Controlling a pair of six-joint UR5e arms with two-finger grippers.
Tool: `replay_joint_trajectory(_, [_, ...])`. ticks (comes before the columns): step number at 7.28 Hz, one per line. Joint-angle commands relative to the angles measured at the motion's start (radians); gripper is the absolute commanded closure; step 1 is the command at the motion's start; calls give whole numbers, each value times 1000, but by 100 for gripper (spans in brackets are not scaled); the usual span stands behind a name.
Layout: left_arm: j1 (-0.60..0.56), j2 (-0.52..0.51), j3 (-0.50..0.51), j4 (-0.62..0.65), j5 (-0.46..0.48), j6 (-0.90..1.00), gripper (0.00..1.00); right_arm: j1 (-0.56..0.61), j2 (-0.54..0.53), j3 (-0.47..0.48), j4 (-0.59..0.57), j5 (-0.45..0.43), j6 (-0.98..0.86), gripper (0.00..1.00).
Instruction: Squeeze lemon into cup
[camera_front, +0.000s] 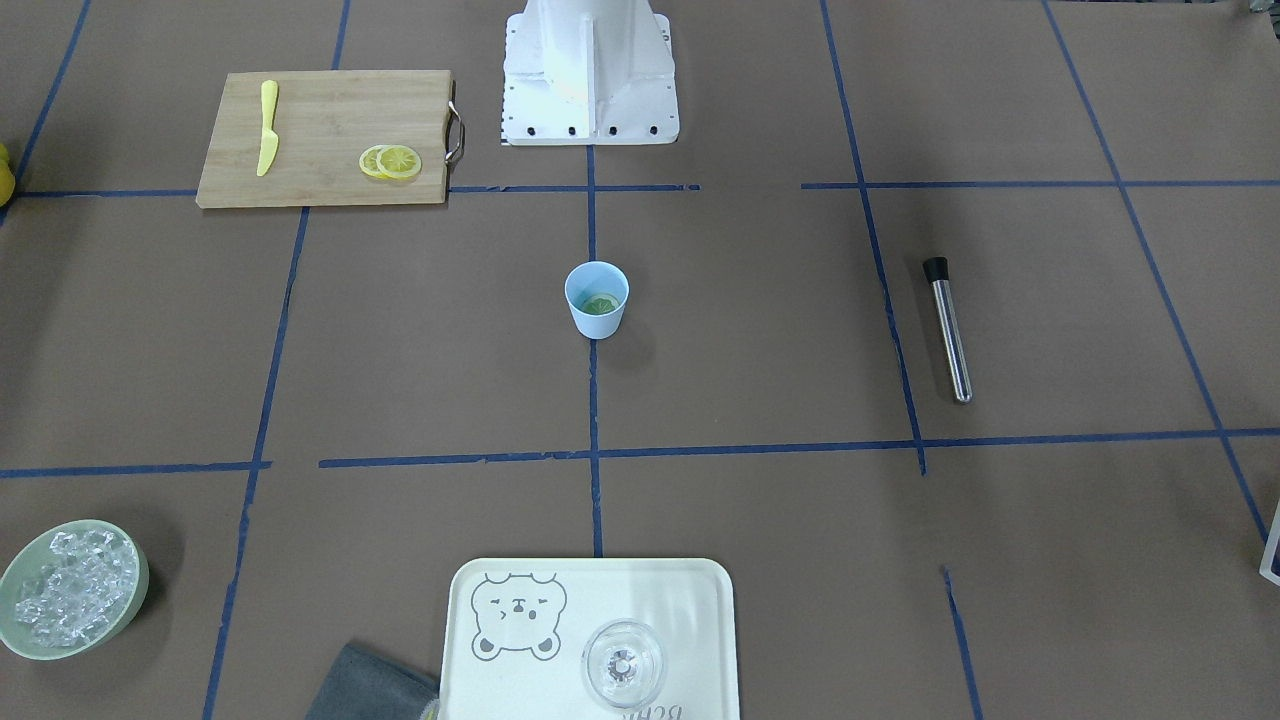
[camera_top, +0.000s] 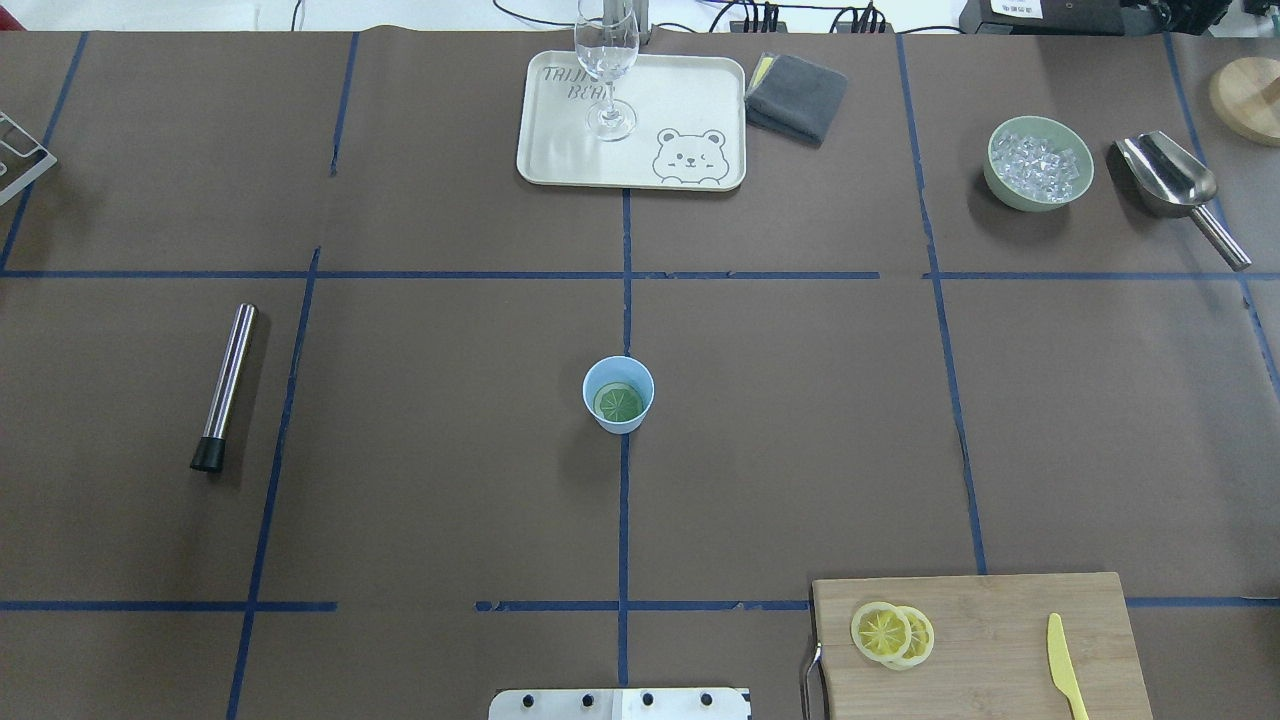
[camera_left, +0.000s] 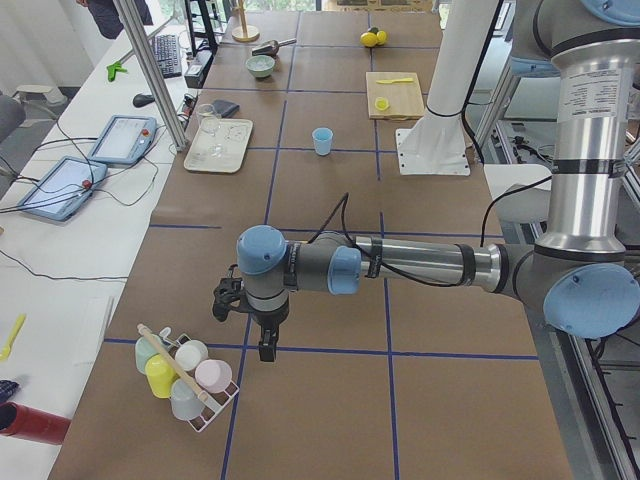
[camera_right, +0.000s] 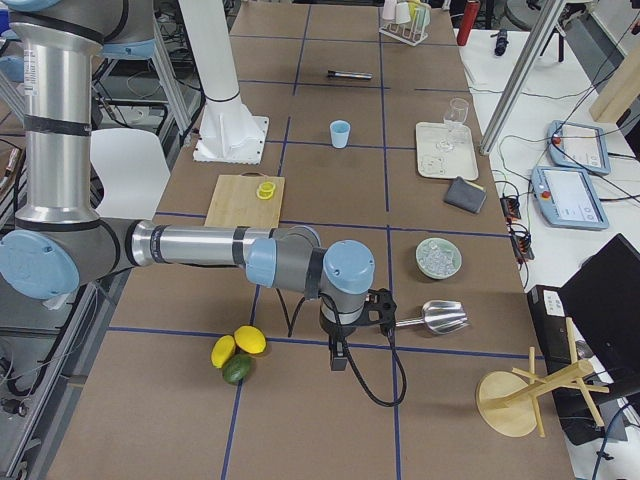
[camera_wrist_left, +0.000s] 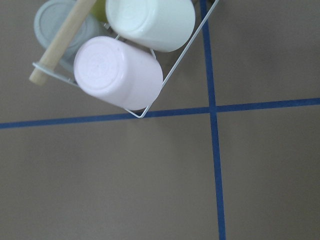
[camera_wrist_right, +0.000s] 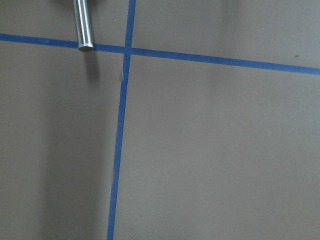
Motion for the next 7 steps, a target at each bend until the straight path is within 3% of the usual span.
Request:
replay_joint_trajectory(1, [-13,-6,-21,21,-20,2,0,1,0,2,0,-1,0,0])
replay_joint_trajectory(7, [-11,32,-13,-199,-25,2,0,1,1,0,0,-1,0,0])
